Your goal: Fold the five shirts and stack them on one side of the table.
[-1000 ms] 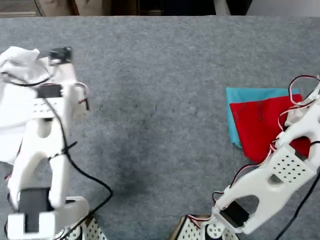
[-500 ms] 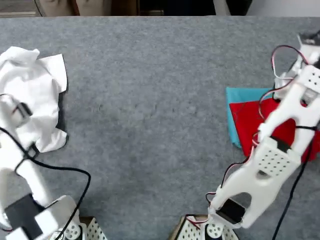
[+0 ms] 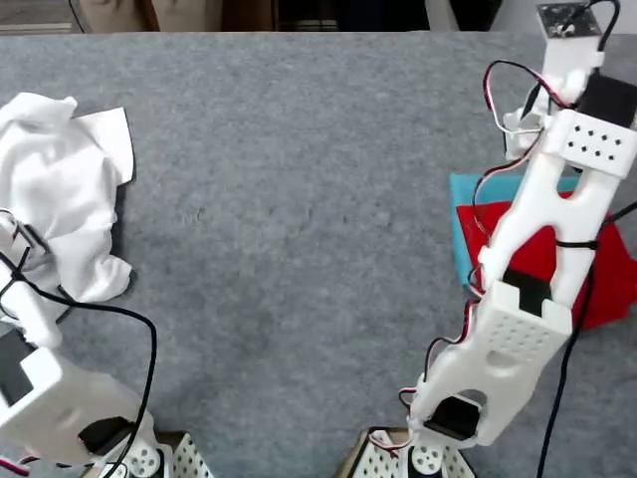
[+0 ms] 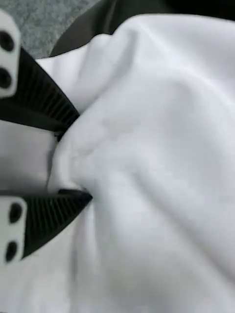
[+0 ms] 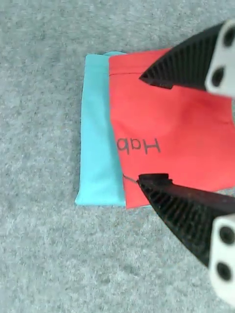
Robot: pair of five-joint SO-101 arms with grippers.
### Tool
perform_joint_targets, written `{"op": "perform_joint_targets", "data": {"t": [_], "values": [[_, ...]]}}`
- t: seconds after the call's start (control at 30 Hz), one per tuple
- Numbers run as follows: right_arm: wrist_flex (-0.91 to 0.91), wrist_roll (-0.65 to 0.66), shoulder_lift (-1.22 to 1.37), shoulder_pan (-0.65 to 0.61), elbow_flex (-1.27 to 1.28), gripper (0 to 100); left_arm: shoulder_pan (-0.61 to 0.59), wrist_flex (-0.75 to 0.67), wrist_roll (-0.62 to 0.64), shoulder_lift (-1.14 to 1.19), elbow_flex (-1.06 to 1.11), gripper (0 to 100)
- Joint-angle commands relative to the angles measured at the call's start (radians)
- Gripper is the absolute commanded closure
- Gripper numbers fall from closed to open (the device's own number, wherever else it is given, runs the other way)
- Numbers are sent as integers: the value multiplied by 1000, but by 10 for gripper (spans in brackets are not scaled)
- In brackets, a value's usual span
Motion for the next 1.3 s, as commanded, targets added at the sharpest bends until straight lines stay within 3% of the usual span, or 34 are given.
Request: {"op": "perform_joint_targets", "data": {"t": [0.0,0.3,0.5,0.87,0.97,1.17,1.27], "values": [[17,8,-81,-24,-39,710,-11,20,14,-24,-97,985],[17,8,-150,-64,-38,710,26,238,80,-157,-302,981],[18,8,-225,-134,-38,710,123,362,106,-305,-410,981],[18,8,-257,-193,-38,710,282,381,106,-516,-402,981],[18,9,-263,-193,-4,710,241,367,106,-510,-379,981],[18,12,-272,-189,91,710,-26,5,107,-344,-285,979],[15,12,-298,-194,147,710,-114,-54,107,-255,-342,978]]}}
